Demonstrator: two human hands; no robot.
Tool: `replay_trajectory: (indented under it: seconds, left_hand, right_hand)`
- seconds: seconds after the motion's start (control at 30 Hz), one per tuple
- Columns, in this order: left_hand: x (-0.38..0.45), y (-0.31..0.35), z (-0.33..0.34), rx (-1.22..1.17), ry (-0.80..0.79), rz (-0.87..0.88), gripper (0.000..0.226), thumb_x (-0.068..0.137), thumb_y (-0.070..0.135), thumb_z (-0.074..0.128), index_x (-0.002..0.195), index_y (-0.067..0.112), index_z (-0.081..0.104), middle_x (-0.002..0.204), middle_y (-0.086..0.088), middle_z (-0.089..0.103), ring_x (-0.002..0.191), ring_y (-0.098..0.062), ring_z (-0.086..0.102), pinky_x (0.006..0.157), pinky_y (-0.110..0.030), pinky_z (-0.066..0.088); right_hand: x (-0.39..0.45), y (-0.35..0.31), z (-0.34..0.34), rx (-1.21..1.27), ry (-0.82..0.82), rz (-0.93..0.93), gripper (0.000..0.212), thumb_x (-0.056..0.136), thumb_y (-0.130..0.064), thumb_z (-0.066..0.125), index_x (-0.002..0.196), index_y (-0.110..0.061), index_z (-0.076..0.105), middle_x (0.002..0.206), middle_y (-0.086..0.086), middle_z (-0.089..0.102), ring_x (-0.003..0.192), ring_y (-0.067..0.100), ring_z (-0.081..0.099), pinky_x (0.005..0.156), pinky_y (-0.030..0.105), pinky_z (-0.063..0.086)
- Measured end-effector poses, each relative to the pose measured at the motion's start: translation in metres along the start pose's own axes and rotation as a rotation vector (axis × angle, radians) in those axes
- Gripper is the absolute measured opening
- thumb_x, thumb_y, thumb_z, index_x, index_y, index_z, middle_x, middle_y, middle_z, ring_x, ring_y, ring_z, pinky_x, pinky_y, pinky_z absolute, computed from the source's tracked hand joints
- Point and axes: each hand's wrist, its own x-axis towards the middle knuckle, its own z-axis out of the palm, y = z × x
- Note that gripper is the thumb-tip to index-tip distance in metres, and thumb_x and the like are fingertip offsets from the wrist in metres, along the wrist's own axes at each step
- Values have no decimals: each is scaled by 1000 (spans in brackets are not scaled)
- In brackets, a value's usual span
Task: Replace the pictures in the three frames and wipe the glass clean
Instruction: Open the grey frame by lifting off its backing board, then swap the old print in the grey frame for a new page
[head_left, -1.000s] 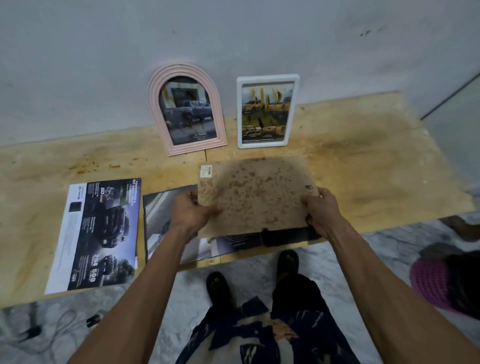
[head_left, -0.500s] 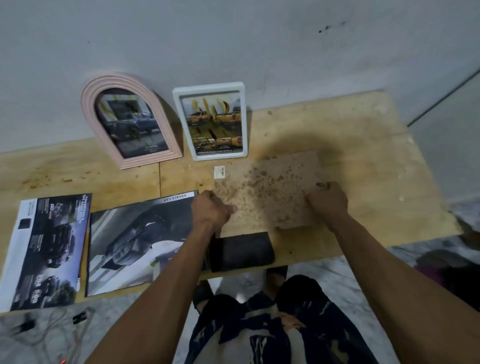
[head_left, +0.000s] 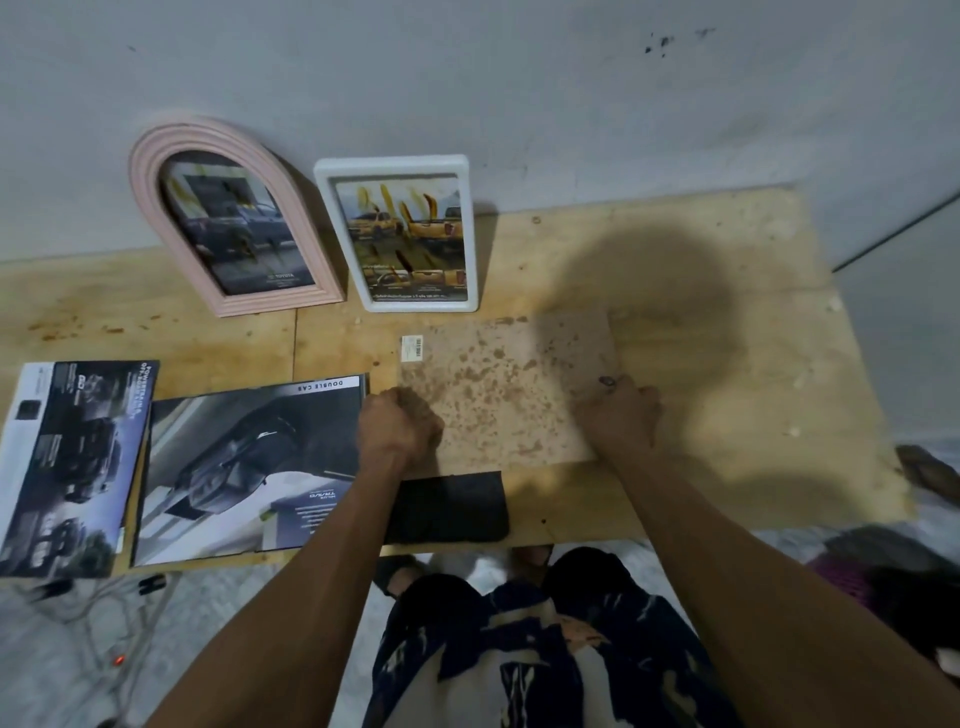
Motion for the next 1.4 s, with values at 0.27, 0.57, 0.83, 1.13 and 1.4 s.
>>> replay_trajectory:
  seconds: [0.27,0.57,0.83,1.13,1.4]
  left_hand:
    - [-4,-5,3,79,73,71,38,71,33,79,103,17,66,113,-5,61,97,-20,61,87,-28,54]
    - [-14,-61,-57,79,209,123,48,92,33,69,131,7,57,132,-14,51,117,-30,55,99,-35,45]
    - [13,-185,-149,140,247,27,40,85,35,71,118,13,65,119,-15,64,107,-34,63,88,-42,54]
    - [48,-256,-182,330,169,123,45,89,48,65,115,14,50,134,-10,43,124,-35,37,87,-47,46]
    - [65,-257,-190,255,187,151,55,78,46,78,115,12,56,133,-12,47,127,-35,35,96,-49,44]
  right_hand:
    - [-8,-3,2,-136,37,-10,60,86,-38,60,136,-12,38,138,15,29,128,37,28,100,48,40]
    - [-73,-77,61,-175,55,-366,56,97,-36,47,146,-13,31,148,15,32,133,33,32,105,48,34]
    - [-159,-136,157,-54,-153,-440,35,95,-33,51,127,-17,51,116,10,60,97,26,60,84,41,53]
    - [-210,-143,224,-227,-82,-346,61,92,-22,52,148,-10,30,155,14,21,138,37,22,107,47,34]
    - [-223,-153,239,-327,-65,-279,67,96,-25,49,153,-8,19,158,13,15,140,39,12,109,50,29]
